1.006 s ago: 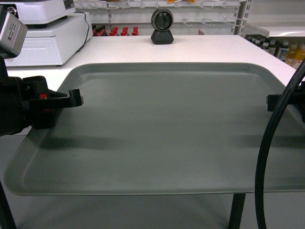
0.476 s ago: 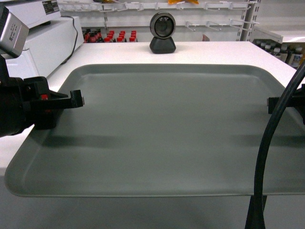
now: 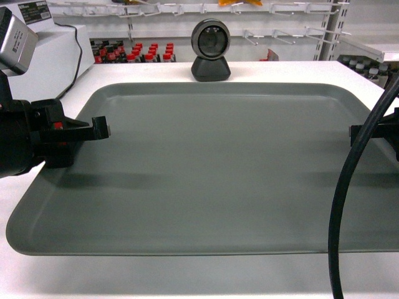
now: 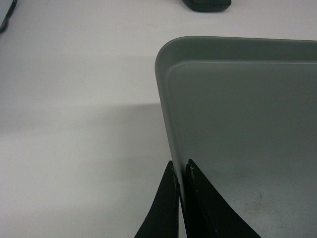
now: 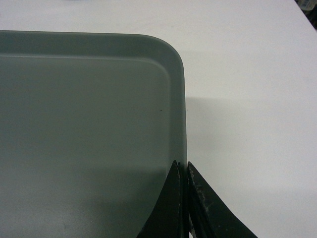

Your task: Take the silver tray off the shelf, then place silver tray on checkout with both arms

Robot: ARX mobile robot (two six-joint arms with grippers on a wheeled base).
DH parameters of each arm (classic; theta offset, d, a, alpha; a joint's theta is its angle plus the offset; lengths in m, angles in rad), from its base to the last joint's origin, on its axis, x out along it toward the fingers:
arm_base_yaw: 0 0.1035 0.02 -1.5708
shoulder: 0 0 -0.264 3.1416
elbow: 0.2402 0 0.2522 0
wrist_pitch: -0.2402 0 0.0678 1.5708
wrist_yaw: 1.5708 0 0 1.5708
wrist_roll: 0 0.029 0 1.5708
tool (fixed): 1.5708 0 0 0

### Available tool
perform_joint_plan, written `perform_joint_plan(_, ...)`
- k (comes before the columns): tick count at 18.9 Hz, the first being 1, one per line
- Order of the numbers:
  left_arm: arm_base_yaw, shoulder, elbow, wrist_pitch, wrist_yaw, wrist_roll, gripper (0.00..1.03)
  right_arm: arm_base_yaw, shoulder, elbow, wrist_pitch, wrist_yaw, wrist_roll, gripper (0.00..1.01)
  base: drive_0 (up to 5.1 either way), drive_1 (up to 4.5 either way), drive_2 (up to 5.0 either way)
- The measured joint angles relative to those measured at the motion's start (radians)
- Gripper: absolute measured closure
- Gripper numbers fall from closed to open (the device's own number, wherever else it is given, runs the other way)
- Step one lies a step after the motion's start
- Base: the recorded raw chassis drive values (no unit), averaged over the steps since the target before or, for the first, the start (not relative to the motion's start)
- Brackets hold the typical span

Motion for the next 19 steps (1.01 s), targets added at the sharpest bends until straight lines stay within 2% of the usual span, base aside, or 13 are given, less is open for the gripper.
perform_joint_plan(14,0.0,0.0,0.0,0.003,0.0,0.0,1.0,0.0,0.0,0.0,0.003,0.0,0.0,0.99,0.0,0.0,0.0)
perform_joint_plan(15,-0.007,0.0,0.009,-0.042,-0.031,-0.012,1.0,0.0,0.0,0.0,0.003,-0.001,0.0,0.99,0.0,0.0,0.0)
perform_joint_plan(16,-0.048,0.006,0.069,-0.209,-0.166,-0.045,1.0,0.0,0.0,0.0,0.02,-0.023,0.001,0.99,0.0,0.0,0.0)
perform_joint_plan(17,-0.085,0.03,0.115,-0.298,-0.336,-0.084,0.99,-0.014,0.023,-0.022,0.142,-0.091,0.016,0.99,0.0,0.0,0.0)
perform_joint_plan(18,-0.124,0.051,0.171,-0.355,-0.558,-0.093,0.99,-0.054,0.083,-0.022,0.281,-0.272,0.085,0.99,0.0,0.0,0.0)
perform_joint_plan(19,-0.131,0.058,0.184,-0.335,-0.635,-0.047,0.99,-0.06,0.107,-0.004,0.297,-0.303,0.106,0.99,0.0,0.0,0.0)
